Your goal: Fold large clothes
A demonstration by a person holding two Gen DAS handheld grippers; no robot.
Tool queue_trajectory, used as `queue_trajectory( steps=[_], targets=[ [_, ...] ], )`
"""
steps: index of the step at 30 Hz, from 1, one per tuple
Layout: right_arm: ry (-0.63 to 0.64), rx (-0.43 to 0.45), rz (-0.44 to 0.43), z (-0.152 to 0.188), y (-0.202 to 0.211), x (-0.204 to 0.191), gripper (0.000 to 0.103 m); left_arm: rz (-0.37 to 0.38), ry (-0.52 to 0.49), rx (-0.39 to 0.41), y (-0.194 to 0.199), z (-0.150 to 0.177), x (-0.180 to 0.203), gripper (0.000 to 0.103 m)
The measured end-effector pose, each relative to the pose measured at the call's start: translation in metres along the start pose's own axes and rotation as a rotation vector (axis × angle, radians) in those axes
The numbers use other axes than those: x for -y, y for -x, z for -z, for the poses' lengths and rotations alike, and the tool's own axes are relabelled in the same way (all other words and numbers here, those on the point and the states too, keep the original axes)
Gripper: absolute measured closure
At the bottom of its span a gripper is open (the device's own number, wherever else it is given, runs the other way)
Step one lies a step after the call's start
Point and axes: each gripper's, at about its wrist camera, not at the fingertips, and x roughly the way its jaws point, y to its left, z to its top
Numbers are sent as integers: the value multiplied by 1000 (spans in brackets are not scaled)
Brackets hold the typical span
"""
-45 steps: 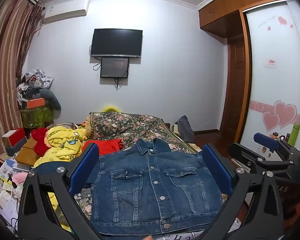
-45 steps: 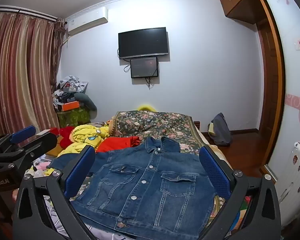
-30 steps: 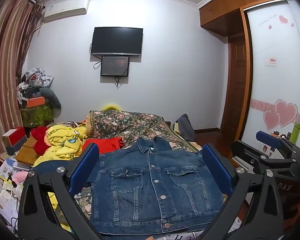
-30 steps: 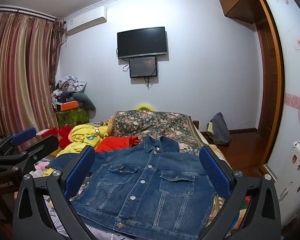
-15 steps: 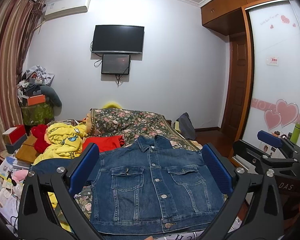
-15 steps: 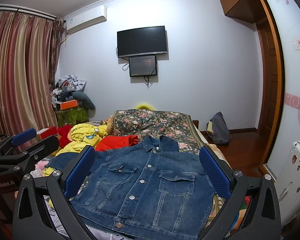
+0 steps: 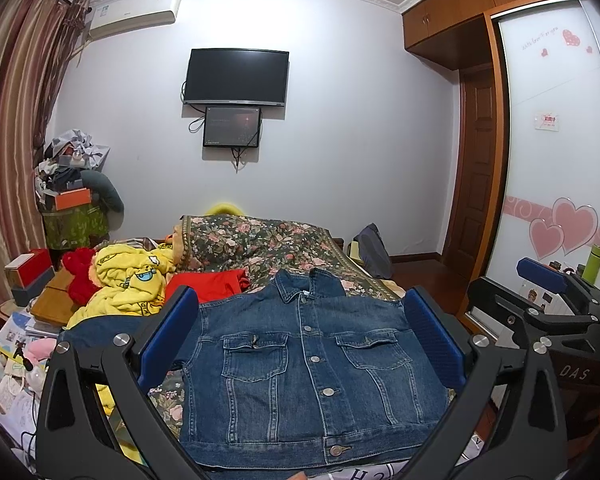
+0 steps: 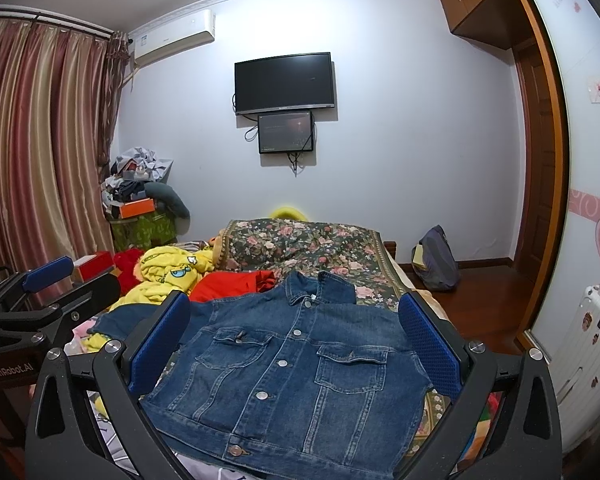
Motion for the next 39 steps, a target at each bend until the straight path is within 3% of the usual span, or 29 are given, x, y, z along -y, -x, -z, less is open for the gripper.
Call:
queue_trajectory(
  steps=[39],
  targets=[
    [-3, -9, 6, 1, 0, 0, 0, 0, 12, -10, -3, 2, -3, 0]
  ],
)
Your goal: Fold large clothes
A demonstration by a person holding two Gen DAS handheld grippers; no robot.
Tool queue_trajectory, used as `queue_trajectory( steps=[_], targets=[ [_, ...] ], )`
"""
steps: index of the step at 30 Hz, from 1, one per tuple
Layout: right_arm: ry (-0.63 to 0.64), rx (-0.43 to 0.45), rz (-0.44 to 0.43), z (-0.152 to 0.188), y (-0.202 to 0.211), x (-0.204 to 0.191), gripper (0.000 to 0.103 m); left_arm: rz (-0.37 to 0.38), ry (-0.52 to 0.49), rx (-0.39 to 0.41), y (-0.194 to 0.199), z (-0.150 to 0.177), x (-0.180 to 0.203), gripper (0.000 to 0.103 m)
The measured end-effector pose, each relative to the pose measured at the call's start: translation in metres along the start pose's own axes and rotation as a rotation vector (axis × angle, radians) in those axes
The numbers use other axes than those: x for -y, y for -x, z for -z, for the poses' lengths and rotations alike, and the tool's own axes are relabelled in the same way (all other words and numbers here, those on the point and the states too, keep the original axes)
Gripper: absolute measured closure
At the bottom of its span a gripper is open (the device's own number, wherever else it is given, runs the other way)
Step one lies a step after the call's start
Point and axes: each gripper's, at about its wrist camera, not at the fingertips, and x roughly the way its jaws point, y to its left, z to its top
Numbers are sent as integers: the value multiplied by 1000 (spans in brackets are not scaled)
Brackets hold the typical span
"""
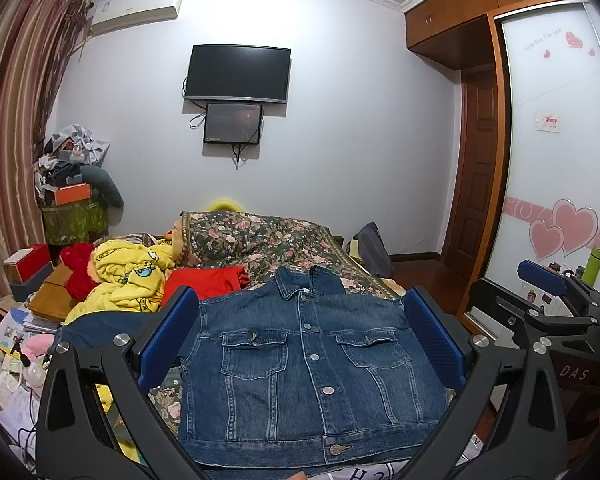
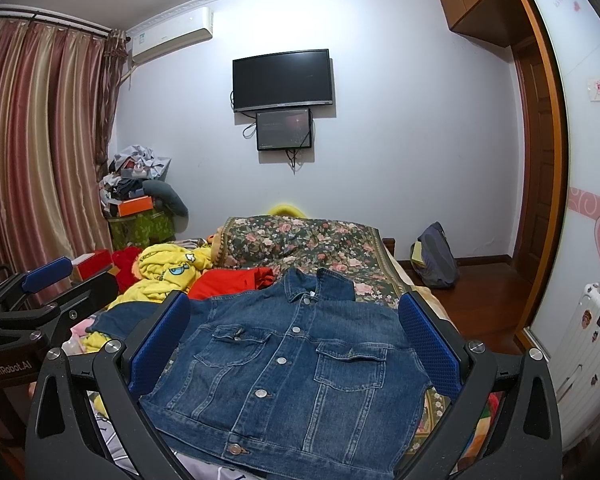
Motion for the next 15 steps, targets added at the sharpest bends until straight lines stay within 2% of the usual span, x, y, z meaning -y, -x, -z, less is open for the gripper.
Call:
queue_trajectory(
  steps=[15],
  targets=[
    [-1, -49, 10, 3, -19, 1, 0, -12, 20, -33, -20, 3, -12, 0]
  ],
)
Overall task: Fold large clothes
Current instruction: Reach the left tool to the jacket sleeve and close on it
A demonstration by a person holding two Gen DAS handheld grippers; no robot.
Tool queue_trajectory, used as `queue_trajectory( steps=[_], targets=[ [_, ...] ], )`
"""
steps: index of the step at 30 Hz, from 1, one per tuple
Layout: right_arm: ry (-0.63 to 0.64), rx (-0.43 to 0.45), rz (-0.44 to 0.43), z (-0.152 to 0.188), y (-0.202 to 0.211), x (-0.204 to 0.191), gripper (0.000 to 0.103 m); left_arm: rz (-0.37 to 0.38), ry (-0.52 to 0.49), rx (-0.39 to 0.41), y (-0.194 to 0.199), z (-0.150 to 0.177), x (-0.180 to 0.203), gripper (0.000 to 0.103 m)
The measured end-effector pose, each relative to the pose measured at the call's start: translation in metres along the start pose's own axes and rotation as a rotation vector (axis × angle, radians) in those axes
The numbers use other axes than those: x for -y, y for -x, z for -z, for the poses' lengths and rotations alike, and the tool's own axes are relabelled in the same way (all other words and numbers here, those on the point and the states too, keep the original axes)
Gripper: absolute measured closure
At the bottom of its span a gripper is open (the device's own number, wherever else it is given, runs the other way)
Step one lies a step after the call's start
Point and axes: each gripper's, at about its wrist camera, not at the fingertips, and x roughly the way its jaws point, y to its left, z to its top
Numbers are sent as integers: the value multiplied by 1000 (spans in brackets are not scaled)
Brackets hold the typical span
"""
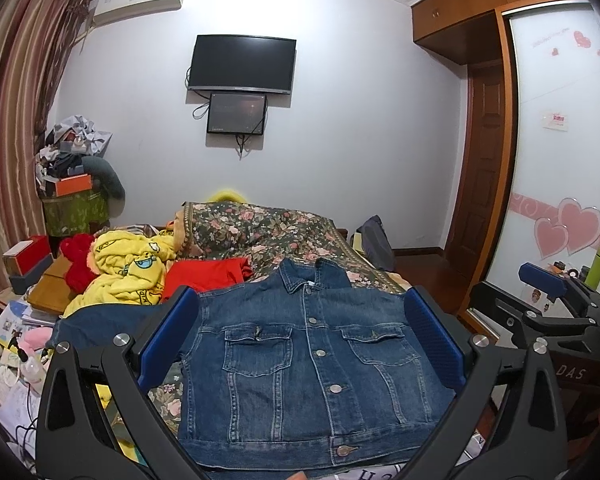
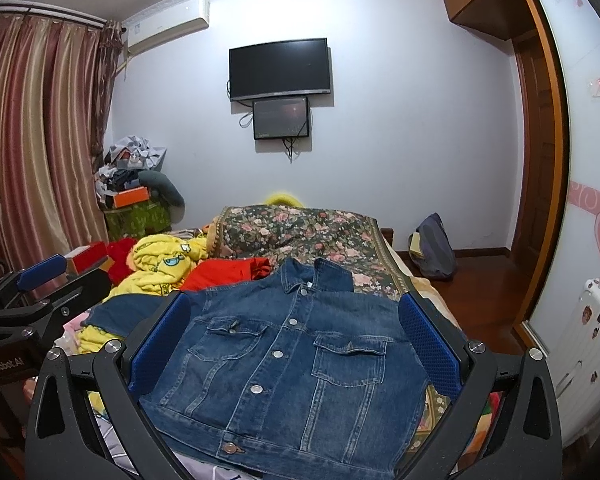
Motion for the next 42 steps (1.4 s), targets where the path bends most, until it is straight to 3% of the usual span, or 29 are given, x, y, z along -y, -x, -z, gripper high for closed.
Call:
queue_trajectory(
  steps=[8, 15, 24, 28, 35, 42],
  targets=[
    [10, -73, 16, 4, -36, 3, 0, -100, 88, -10, -36, -2, -41, 0],
    [5, -157, 12, 3, -83, 10, 0, -278, 148, -48, -84, -2, -110, 0],
    [-48, -277, 1, 11, -149, 22, 0, -438, 240, -191, -138, 23, -216, 0],
    [-40, -334, 4, 16, -181, 23, 0, -461, 313, -294, -159, 51, -263, 0],
    [-23, -440, 8, 28, -229, 21, 0, -444, 551, -476, -180, 127, -343, 0],
    [35, -523, 66, 44, -264, 18, 0, -413, 732, -517, -187, 169, -398, 0]
  ],
)
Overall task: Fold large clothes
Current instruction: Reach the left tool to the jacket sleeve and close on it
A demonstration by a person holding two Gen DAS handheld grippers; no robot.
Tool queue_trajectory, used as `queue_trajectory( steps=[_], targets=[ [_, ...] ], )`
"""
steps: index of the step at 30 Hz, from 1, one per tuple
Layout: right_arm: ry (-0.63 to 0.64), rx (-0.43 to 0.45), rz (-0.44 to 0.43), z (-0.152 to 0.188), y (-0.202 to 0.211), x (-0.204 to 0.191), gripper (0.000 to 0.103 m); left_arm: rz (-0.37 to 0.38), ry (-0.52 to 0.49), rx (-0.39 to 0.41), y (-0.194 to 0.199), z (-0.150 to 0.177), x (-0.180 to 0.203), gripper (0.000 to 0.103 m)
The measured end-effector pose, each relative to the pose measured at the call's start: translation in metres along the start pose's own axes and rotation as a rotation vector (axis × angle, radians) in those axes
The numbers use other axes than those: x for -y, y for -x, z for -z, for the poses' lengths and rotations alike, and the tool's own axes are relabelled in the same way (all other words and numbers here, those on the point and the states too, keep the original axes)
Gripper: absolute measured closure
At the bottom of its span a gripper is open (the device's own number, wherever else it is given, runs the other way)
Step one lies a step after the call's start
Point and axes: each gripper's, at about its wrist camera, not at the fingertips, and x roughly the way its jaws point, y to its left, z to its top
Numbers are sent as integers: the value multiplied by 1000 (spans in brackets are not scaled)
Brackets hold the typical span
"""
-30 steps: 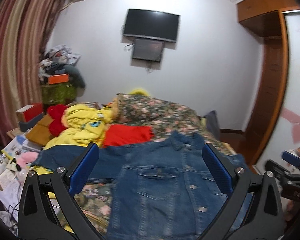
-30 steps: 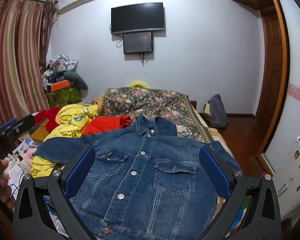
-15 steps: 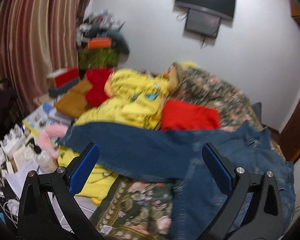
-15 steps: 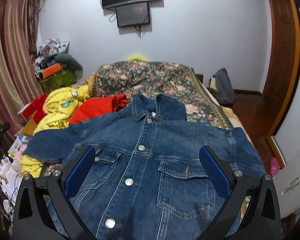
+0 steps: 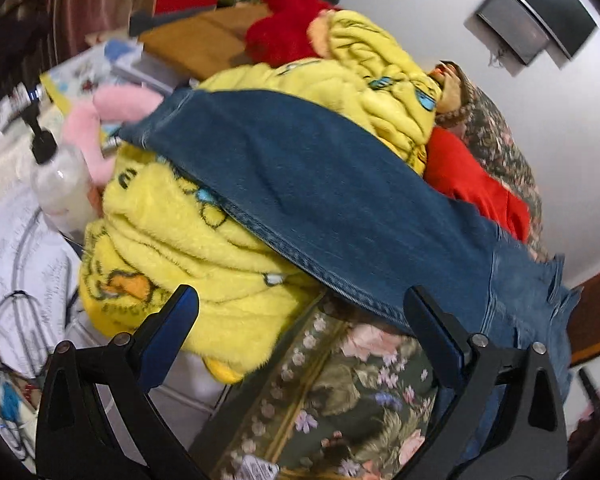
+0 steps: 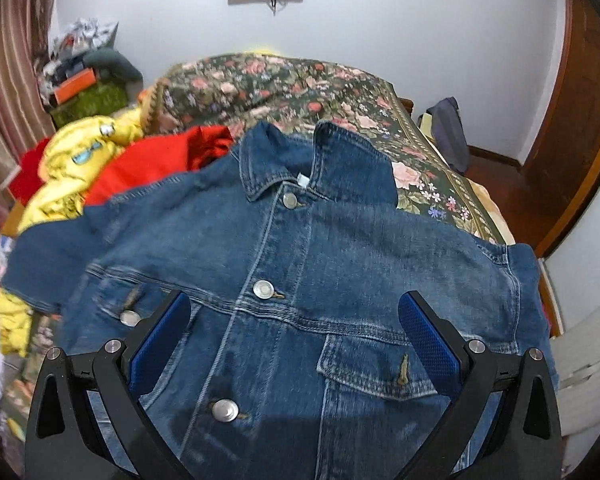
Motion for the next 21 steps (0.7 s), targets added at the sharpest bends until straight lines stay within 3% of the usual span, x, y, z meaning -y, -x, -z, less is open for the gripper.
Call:
queue_trajectory(
  steps=[3, 7, 11, 18, 21],
  targets=[
    [36, -19, 25, 2, -6, -4, 0, 37, 60, -31, -16, -16, -15, 8],
    [51, -44, -3, 4, -11, -10, 0, 56, 114, -35, -32, -37, -30, 14],
    [49, -69, -16, 6, -18, -12, 0, 123, 177, -26, -40, -51, -42, 24],
    [49, -91, -10, 3, -27, -16, 0, 61, 238, -52, -68, -66, -61, 41],
    [52, -93, -6, 5, -27, -16, 0, 36, 243, -57, -78, -71, -63, 42]
  ],
)
